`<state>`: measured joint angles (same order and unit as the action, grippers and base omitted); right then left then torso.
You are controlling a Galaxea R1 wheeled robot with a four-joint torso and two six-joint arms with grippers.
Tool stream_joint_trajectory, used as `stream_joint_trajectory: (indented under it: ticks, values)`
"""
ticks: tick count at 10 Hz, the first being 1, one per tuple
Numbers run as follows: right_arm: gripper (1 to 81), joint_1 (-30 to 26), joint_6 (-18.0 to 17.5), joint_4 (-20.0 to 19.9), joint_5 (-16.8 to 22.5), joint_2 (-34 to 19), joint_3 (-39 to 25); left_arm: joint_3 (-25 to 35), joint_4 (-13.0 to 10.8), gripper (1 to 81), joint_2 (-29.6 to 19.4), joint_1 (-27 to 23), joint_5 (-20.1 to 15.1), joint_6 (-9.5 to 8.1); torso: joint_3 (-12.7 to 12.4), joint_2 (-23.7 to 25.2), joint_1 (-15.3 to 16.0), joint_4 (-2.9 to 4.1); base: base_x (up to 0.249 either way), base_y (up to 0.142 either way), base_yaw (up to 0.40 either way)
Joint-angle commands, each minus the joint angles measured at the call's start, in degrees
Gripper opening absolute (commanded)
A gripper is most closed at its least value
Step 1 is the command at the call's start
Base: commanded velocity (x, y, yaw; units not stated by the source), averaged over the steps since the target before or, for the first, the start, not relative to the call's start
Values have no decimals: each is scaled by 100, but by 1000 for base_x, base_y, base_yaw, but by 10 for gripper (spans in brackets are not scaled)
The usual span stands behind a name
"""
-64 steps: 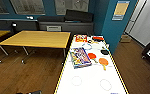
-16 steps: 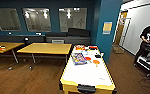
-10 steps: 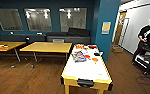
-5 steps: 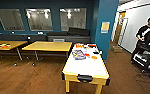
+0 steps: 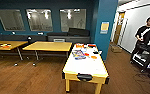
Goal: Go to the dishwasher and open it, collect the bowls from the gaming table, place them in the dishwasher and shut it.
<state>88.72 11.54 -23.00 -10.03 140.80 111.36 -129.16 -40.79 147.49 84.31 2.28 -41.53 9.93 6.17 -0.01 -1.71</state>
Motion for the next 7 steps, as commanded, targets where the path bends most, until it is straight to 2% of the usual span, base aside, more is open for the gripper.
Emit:
stream_joint_trajectory:
  ticks: [1,4,7]
  values:
    - [10,-254,23,94,344,-208,-54,13,-61,10,-167,-261,-202,49,0,0,1,0,0,0,0]
    - [10,-280,14,86,423,-199,-37,-66,10,10,-167,-261,-202,22,0,0,1,0,0,0,0]
    - [10,-280,14,86,423,-198,-19,-118,-25,10,-123,-244,-202,31,0,0,1,0,0,0,0]
